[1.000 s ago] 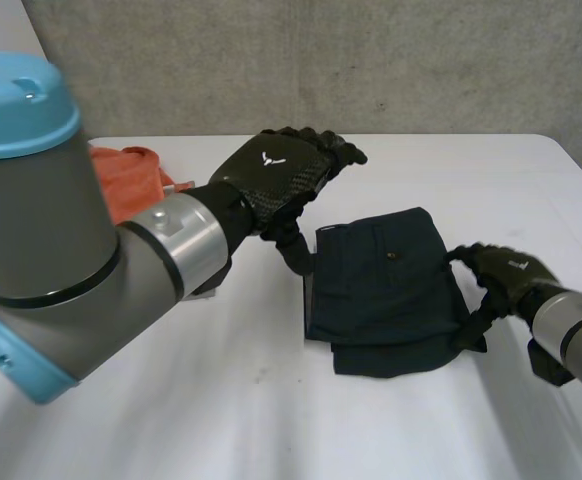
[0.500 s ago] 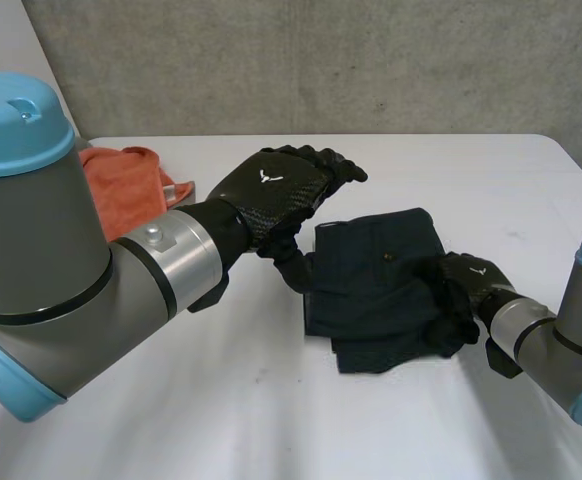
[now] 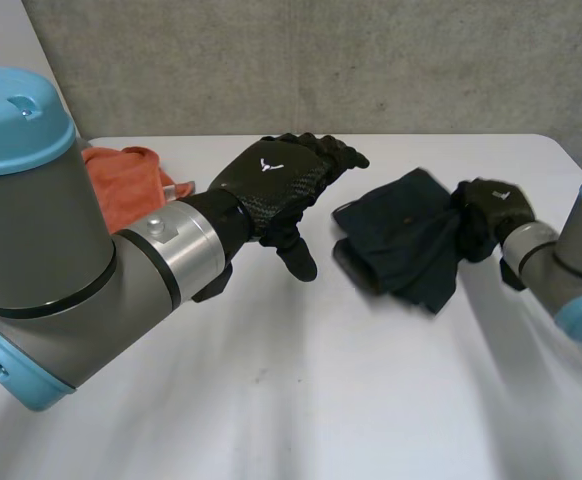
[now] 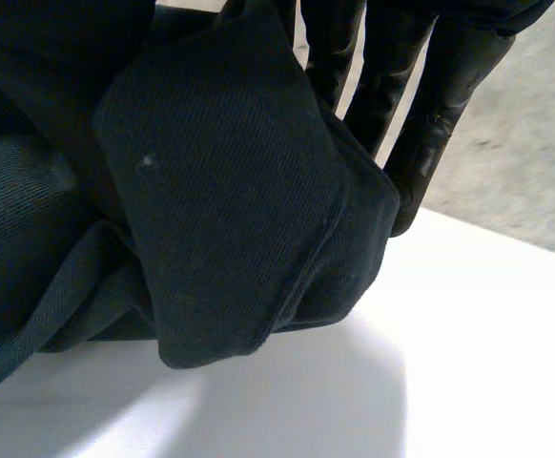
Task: Fold the laundry.
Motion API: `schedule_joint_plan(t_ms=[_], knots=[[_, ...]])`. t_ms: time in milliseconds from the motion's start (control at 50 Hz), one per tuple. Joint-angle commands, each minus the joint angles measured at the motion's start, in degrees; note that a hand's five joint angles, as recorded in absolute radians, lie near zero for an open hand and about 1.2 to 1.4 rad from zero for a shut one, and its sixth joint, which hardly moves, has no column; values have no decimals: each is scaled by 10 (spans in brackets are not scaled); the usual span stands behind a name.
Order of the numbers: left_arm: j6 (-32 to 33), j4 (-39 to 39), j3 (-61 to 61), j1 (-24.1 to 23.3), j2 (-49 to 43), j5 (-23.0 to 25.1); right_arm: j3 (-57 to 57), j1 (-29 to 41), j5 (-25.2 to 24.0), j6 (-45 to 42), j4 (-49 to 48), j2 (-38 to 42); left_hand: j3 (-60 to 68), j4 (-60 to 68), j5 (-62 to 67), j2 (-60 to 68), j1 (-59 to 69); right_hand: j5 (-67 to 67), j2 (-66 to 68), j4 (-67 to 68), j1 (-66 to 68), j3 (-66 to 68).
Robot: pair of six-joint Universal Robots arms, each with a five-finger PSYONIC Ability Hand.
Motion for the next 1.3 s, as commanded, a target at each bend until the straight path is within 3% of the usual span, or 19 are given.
schedule_joint_plan(t_ms=[20,180,340,640,700,740,840,960,1060,1120,1300], knots=[[0,0,14,0,-7,-1,-151,-67,45,-8,25,85,-24,-17,-27,-15,-10,207,155,121,257,186],[-3,1,35,-3,-21,-3,-297,-115,91,-10,45,169,-24,-17,-27,-15,-10,207,155,121,257,186],[-31,0,41,-2,-28,-2,-558,-165,83,-21,178,315,-24,-17,-27,-15,-10,207,155,121,257,186],[-33,0,30,0,-29,-2,-593,-204,65,-135,176,340,-24,-17,-27,-15,-10,207,155,121,257,186],[-32,0,30,0,-29,-2,-594,-206,73,-168,174,341,-24,-17,-27,-15,-10,-283,-335,-370,-234,-305],[-33,0,30,0,-29,-2,-593,-206,86,-204,172,341,-24,-17,-27,-15,-10,-493,-545,-579,-443,-514],[-33,0,31,0,-28,-2,-579,-206,119,-291,166,331,-24,-17,-27,-15,-10,-493,-545,-579,-443,-514],[-33,-1,28,-1,-27,-2,-417,-199,122,-494,90,210,-24,-17,-27,-15,-10,-493,-545,-579,-443,-514],[-33,0,19,0,-20,-3,-311,-193,127,-585,-13,104,-24,-17,-27,-15,-10,-493,-545,-579,-443,-514],[-32,0,18,11,-14,-4,-273,-183,130,-592,-62,48,-24,-17,-27,-15,-10,-493,-545,-579,-443,-514],[-29,6,13,100,22,-17,-133,-10,126,-492,-88,-130,-24,-17,-27,-15,-10,-493,-545,-579,-443,-514]])
